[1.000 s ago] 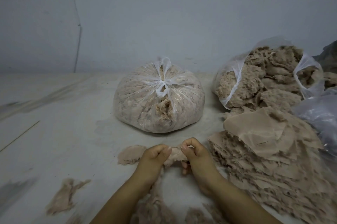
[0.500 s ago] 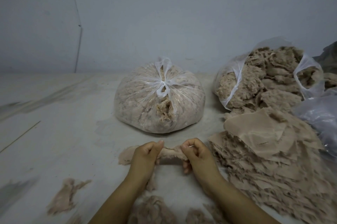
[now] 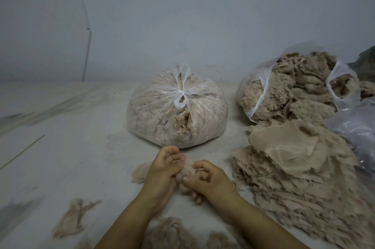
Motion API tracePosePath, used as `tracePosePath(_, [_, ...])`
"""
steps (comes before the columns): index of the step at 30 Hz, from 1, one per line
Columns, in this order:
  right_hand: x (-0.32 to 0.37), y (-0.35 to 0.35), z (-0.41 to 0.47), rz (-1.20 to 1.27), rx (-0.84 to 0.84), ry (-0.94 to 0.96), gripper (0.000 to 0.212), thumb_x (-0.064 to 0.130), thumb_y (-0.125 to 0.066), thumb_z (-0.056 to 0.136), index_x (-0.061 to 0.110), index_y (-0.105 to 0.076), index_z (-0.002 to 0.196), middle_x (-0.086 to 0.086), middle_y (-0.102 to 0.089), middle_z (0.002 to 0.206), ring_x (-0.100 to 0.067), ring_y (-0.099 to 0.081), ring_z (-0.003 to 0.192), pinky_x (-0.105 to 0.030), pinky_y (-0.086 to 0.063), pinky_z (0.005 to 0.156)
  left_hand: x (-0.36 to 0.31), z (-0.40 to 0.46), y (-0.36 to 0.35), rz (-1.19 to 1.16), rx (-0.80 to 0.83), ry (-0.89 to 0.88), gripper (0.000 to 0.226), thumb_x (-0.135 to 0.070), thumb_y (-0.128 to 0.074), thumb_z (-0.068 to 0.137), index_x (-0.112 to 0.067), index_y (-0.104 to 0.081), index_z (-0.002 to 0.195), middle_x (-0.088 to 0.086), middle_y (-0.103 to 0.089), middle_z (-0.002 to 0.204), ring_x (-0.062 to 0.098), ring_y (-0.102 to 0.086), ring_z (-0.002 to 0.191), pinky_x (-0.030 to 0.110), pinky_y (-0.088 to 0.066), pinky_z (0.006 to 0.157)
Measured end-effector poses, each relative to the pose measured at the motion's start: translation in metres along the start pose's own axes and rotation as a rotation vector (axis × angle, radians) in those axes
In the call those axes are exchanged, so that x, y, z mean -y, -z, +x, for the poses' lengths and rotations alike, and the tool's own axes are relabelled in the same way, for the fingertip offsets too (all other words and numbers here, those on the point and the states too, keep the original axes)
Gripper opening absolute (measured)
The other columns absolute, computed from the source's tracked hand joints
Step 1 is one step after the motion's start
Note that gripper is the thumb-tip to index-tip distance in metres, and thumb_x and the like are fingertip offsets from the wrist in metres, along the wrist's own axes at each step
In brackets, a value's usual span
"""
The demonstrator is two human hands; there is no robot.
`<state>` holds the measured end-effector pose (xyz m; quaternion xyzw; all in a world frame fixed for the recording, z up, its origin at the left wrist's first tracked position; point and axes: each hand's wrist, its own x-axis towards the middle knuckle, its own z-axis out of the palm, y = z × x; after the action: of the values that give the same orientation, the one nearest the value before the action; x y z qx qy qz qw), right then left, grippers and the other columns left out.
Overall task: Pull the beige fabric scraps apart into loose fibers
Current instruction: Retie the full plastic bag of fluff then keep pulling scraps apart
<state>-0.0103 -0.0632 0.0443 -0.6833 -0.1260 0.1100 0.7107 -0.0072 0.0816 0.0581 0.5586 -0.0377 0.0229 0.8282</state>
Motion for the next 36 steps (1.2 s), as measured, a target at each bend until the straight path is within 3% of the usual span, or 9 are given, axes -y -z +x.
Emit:
tracePosePath(5, [0.001, 0.007, 0.001, 0.035, -0.141, 0.034, 0.009, 0.009, -0.061, 0.091, 0.007, -0.06, 0.083, -0.006, -0.057, 0.061, -0.012, -0.047, 0.048, -0.023, -0.042, 0.046, 0.006, 0.005, 0.006, 0.258, -0.153, -0.089, 0.025, 0.003, -0.068, 0.08, -0.011, -0.055, 0.096, 0.005, -0.067, 0.079, 0.012, -0.065, 0.065, 0.02, -0.052, 0.057])
tracePosePath(11, [-0.004, 0.008, 0.004, 0.112, -0.21, 0.088, 0.006, 0.0, -0.058, 0.091, 0.005, -0.056, 0.094, -0.008, -0.057, 0.05, -0.015, -0.046, 0.038, -0.022, -0.038, 0.04, 0.004, 0.007, 0.01, 0.248, -0.153, -0.074, 0.023, -0.006, -0.071, 0.079, -0.012, -0.059, 0.098, 0.006, -0.073, 0.088, 0.014, -0.068, 0.076, 0.022, -0.053, 0.065])
tracePosePath(14, [-0.005, 0.013, 0.006, 0.027, -0.294, 0.211, 0.022, -0.009, -0.06, 0.084, 0.011, -0.067, 0.079, -0.004, -0.07, 0.072, -0.016, -0.065, 0.064, -0.024, -0.054, 0.062, -0.001, 0.007, 0.012, 0.251, -0.155, -0.007, 0.024, -0.011, -0.068, 0.082, -0.011, -0.059, 0.104, 0.006, -0.073, 0.096, 0.014, -0.068, 0.082, 0.024, -0.053, 0.067])
tracePosePath(18, [-0.007, 0.014, 0.005, -0.184, -0.265, 0.394, 0.051, -0.019, -0.059, 0.075, 0.028, -0.071, 0.057, 0.005, -0.07, 0.092, -0.002, -0.064, 0.09, -0.011, -0.046, 0.077, -0.003, 0.0, 0.004, 0.094, 0.027, 0.292, 0.045, -0.043, -0.064, 0.077, -0.011, -0.059, 0.108, 0.011, -0.073, 0.093, 0.024, -0.071, 0.081, 0.032, -0.055, 0.062])
tracePosePath(21, [-0.011, 0.014, 0.004, -0.35, -0.212, 0.46, 0.052, -0.021, -0.057, 0.071, 0.028, -0.073, 0.062, 0.011, -0.067, 0.101, 0.003, -0.062, 0.095, -0.007, -0.043, 0.08, -0.001, -0.002, 0.0, 0.055, 0.006, 0.255, 0.046, -0.023, -0.071, 0.075, -0.011, -0.054, 0.116, 0.014, -0.072, 0.092, 0.025, -0.072, 0.078, 0.031, -0.056, 0.06])
tracePosePath(24, [-0.013, 0.015, 0.005, -0.395, -0.202, 0.482, 0.05, -0.023, -0.056, 0.07, 0.024, -0.074, 0.069, 0.015, -0.066, 0.105, 0.006, -0.06, 0.099, -0.005, -0.041, 0.082, -0.003, 0.001, 0.004, 0.102, -0.108, 0.132, 0.032, 0.001, -0.061, 0.085, -0.011, -0.052, 0.113, 0.011, -0.073, 0.078, 0.023, -0.071, 0.07, 0.029, -0.057, 0.057])
tracePosePath(30, [-0.013, 0.016, 0.005, -0.392, -0.207, 0.451, 0.049, -0.022, -0.055, 0.069, 0.023, -0.074, 0.064, 0.017, -0.066, 0.107, 0.008, -0.059, 0.101, -0.005, -0.04, 0.083, -0.004, 0.002, 0.007, 0.256, -0.116, 0.054, 0.014, 0.0, -0.049, 0.093, -0.013, -0.053, 0.096, 0.004, -0.066, 0.061, 0.014, -0.061, 0.054, 0.025, -0.052, 0.05])
tracePosePath(34, [-0.013, 0.017, 0.006, -0.403, -0.188, 0.404, 0.048, -0.02, -0.054, 0.07, 0.023, -0.074, 0.063, 0.019, -0.064, 0.109, 0.008, -0.058, 0.102, -0.005, -0.04, 0.083, -0.003, 0.0, 0.006, 0.434, -0.019, -0.002, 0.038, 0.008, -0.044, 0.091, -0.011, -0.062, 0.064, 0.002, -0.066, 0.067, 0.011, -0.057, 0.056, 0.02, -0.047, 0.05])
tracePosePath(36, [-0.013, 0.019, 0.006, -0.396, -0.18, 0.383, 0.048, -0.02, -0.054, 0.072, 0.024, -0.074, 0.063, 0.019, -0.064, 0.109, 0.008, -0.058, 0.102, -0.005, -0.041, 0.082, -0.001, 0.0, 0.007, 0.535, 0.008, -0.01, 0.039, 0.008, -0.046, 0.091, -0.016, -0.07, 0.072, -0.003, -0.069, 0.072, 0.008, -0.056, 0.055, 0.017, -0.048, 0.055])
